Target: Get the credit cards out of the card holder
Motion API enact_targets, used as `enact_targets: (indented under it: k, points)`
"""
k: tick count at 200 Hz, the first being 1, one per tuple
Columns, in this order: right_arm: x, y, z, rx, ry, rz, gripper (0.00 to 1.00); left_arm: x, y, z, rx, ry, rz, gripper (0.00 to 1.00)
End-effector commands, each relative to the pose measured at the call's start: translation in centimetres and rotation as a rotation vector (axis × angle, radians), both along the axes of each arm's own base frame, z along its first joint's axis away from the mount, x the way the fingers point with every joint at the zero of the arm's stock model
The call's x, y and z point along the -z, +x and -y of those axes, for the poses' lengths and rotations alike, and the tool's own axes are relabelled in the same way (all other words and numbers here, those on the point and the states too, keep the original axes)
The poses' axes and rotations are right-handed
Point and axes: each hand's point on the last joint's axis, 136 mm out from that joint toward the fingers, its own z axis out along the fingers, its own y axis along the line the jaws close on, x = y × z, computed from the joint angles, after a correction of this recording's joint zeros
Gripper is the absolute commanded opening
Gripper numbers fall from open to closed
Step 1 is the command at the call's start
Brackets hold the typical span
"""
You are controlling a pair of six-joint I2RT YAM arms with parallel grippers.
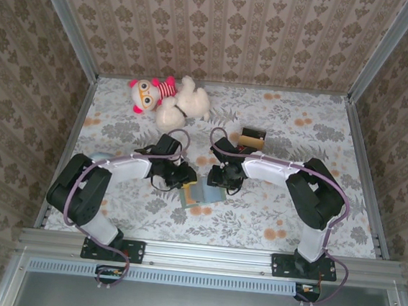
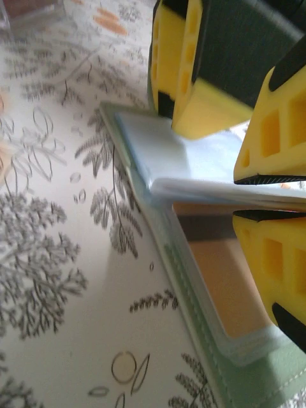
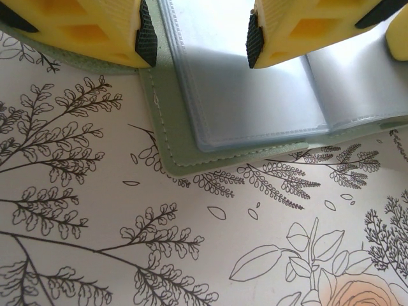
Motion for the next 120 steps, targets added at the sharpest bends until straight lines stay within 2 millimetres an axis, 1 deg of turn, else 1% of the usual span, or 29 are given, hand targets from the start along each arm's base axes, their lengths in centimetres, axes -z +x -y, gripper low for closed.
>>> enact_targets:
  k: [1, 18, 43, 78, 120]
  points:
    - [3.3, -1.4, 1.0, 0.004, -0.047, -0.070, 0.47, -1.9, 0.0, 0.9, 0.018, -0.069, 0.041, 0.21]
    - [2.9, -1.3, 0.7, 0.001, -0.028, -0.060, 0.47, -2.2, 0.0, 1.3, 0.022, -0.099, 0.044, 0.22]
    - [1.3, -0.8, 0.2, 0.005, 0.030, -0.030, 0.48, -2.5, 0.0, 2.0, 0.022, -0.130, 0.045, 0.23]
    - [-1.8, 0.4, -0.6, 0.012, 0.139, 0.030, 0.48, -2.1, 0.1, 2.4, 0.029, -0.117, 0.031, 0.24]
    - [-4.8, 1.2, -0.5, 0.026, 0.214, 0.096, 0.49, -1.9, 0.2, 2.9, 0.034, -0.112, 0.024, 0.29]
